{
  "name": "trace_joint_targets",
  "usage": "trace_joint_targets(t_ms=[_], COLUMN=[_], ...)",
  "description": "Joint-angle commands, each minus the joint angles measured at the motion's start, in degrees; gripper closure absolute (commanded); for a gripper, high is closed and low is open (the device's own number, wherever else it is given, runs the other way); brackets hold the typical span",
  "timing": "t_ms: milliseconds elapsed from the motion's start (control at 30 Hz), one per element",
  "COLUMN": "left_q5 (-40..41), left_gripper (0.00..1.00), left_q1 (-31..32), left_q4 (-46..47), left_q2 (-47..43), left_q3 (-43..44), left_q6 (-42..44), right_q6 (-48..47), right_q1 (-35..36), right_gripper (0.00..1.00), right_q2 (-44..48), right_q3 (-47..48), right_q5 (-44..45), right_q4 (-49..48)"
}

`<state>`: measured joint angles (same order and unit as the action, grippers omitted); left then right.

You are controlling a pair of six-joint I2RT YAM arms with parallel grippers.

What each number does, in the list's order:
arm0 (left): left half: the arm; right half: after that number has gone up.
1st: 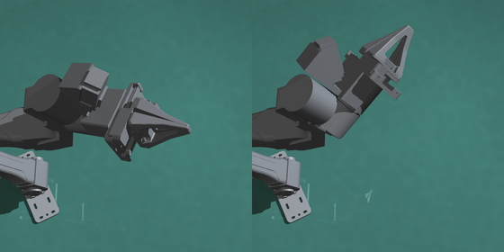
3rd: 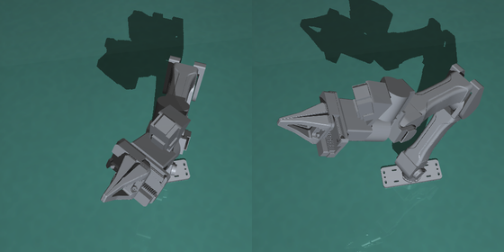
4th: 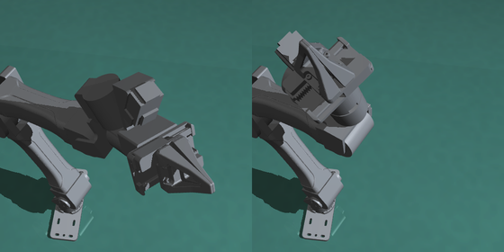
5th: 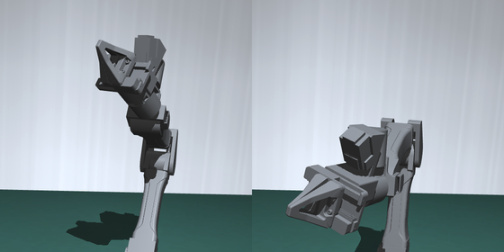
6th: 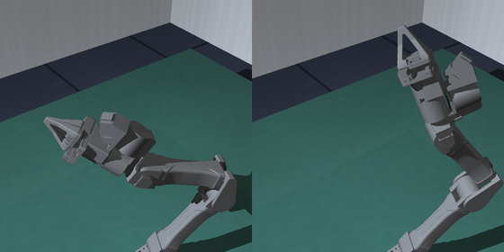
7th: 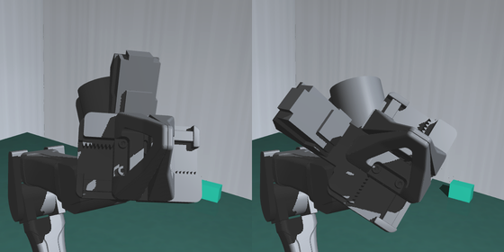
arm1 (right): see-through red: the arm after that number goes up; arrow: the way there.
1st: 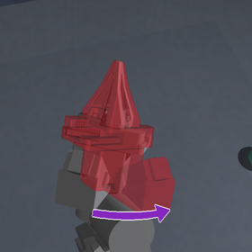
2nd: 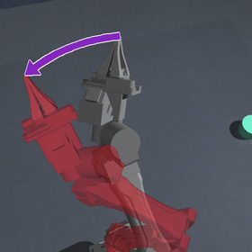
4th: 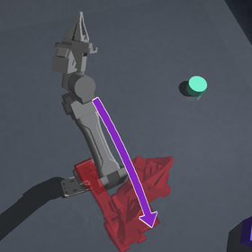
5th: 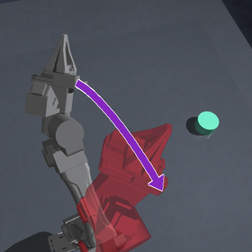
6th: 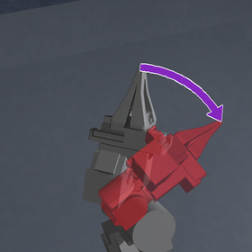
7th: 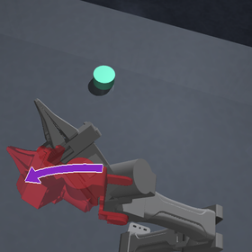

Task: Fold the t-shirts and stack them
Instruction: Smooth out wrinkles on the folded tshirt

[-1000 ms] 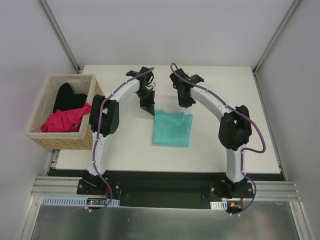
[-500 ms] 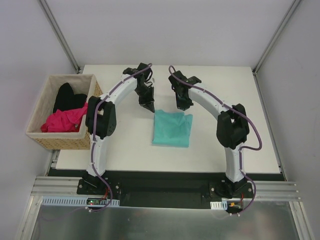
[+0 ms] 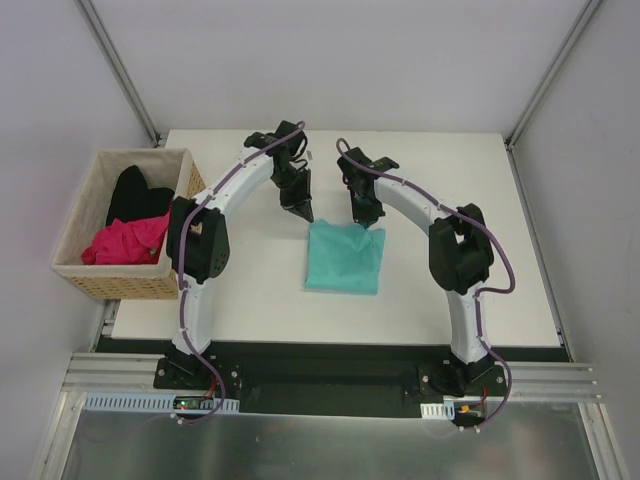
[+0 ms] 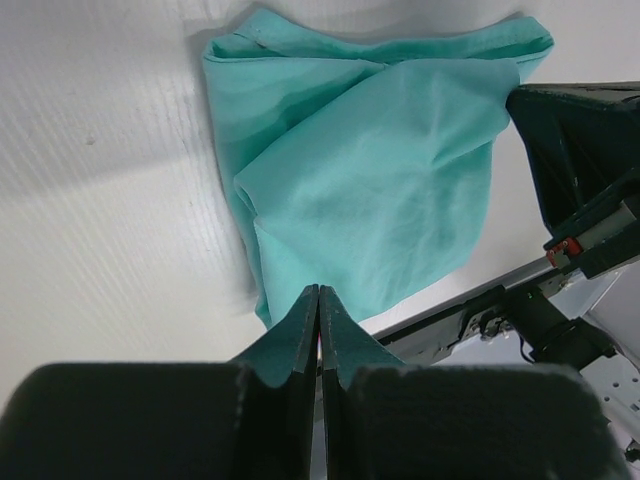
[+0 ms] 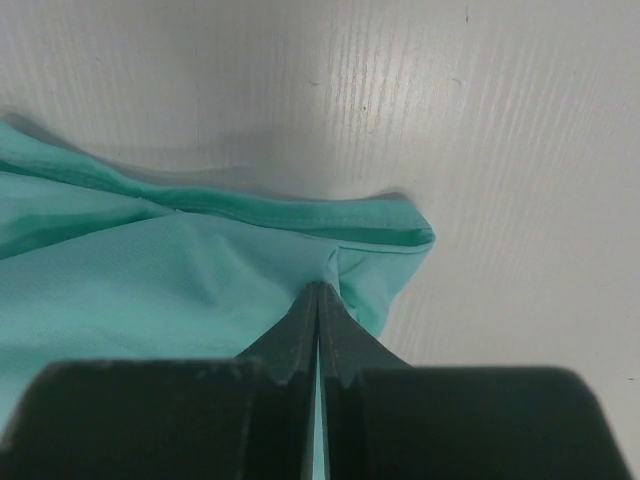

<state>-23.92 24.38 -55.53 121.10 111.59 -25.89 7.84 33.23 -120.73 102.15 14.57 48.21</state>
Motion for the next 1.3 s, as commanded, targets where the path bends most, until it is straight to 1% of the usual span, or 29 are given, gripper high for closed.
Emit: trace_joint_targets(t_ms=[0,567,1033,1267], left_q5=[-1.13,-1.83,-2.8,-3.5], left_gripper=[1.0,1.0,1.0,1.0], left_q1=[1.28,1.28,1.02,0.76], left_q4=[-1.43,-1.43,-1.34,-1.43], left_q2=[0.89,5.37,12.05,13.37], left_q3=[0.03,-0.32,4.25,5.83], left_q6=[-0.39,0.49,1.46,1.81], right_q6=[-0.36,-0.28,-0.71,-0.89], right_q1=[-0.1,-0.54,-0.98,-1.07], right_gripper=[1.0,1.0,0.99,1.0], right_q2=[0.84,0.49,1.11,1.98], right_q3=[0.16,0.25,1.39,2.0], right_q5=[-0.33,-0.33,1.08,2.13], right_q4=[-0.31,0.22,1.89,2.95])
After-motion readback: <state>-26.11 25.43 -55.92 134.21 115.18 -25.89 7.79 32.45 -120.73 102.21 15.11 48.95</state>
